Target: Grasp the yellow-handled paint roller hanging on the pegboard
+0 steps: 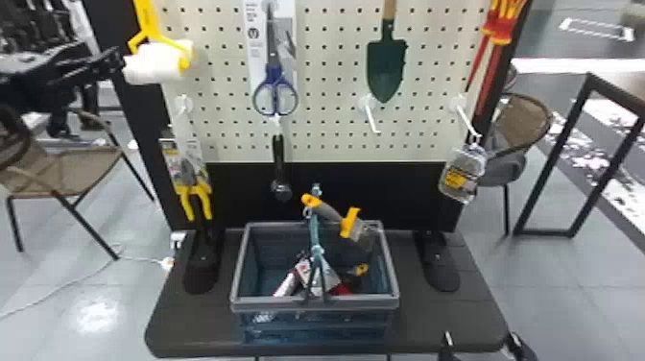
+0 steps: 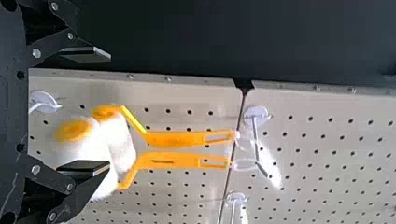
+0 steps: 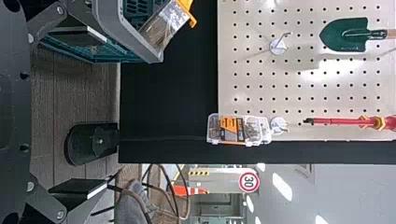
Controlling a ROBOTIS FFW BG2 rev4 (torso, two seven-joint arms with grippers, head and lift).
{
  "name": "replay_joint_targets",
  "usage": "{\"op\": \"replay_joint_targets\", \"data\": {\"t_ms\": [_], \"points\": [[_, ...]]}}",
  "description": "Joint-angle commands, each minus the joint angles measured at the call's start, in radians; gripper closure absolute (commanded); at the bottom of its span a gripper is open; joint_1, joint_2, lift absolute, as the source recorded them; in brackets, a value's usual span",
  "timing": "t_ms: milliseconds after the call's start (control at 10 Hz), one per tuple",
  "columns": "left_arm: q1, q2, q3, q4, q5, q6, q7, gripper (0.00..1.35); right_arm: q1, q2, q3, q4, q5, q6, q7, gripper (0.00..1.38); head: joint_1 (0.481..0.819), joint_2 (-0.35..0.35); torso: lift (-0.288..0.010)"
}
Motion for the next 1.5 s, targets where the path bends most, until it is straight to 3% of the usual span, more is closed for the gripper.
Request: {"op": "replay_joint_targets", "data": {"t_ms": [0,200,300,500,600,700,800,900,1400], "points": [[-0.061,0.039,-0.084,0.02,0.037,0.006,0.0,0.45,-0.003,0.001,0.002,0.002,0.0,0.0,0.0,0.21,0.549,0.0,-0.1],[-0.102,0.06,-0.159,0.026,0.165,0.004,0.025,0.45,-0.005,0.004,0.002,0.005,0.001,0.0,0.0,0.21,0.549,0.0,-0.1],[-0.124,0.063,-0.188,0.029,0.171,0.0,0.026,0.45,-0.005,0.007,0.002,0.007,0.001,0.0,0.0,0.21,0.549,0.0,-0.1],[-0.165,0.071,-0.26,0.087,0.283,-0.052,0.029,0.44,-0.012,0.007,0.005,0.013,0.003,0.0,0.002,0.21,0.549,0.0,-0.1],[-0.176,0.077,-0.265,0.09,0.275,-0.042,0.026,0.48,-0.015,0.007,0.006,0.016,0.003,0.0,0.0,0.21,0.549,0.0,-0.1],[-0.176,0.082,-0.273,0.107,0.307,-0.043,0.023,0.79,-0.015,0.007,0.006,0.016,0.003,0.0,0.0,0.21,0.549,0.0,-0.1],[-0.174,0.082,-0.274,0.112,0.312,-0.043,0.022,0.93,-0.015,0.007,0.006,0.016,0.001,0.0,0.0,0.21,0.549,0.0,-0.1],[-0.176,0.083,-0.273,0.112,0.304,-0.042,0.02,1.19,-0.015,0.007,0.006,0.016,0.001,0.0,0.002,0.21,0.549,0.0,-0.1],[-0.176,0.083,-0.273,0.112,0.29,-0.032,0.014,1.21,-0.017,0.007,0.006,0.018,0.001,0.0,0.0,0.21,0.549,0.0,-0.1]]}}
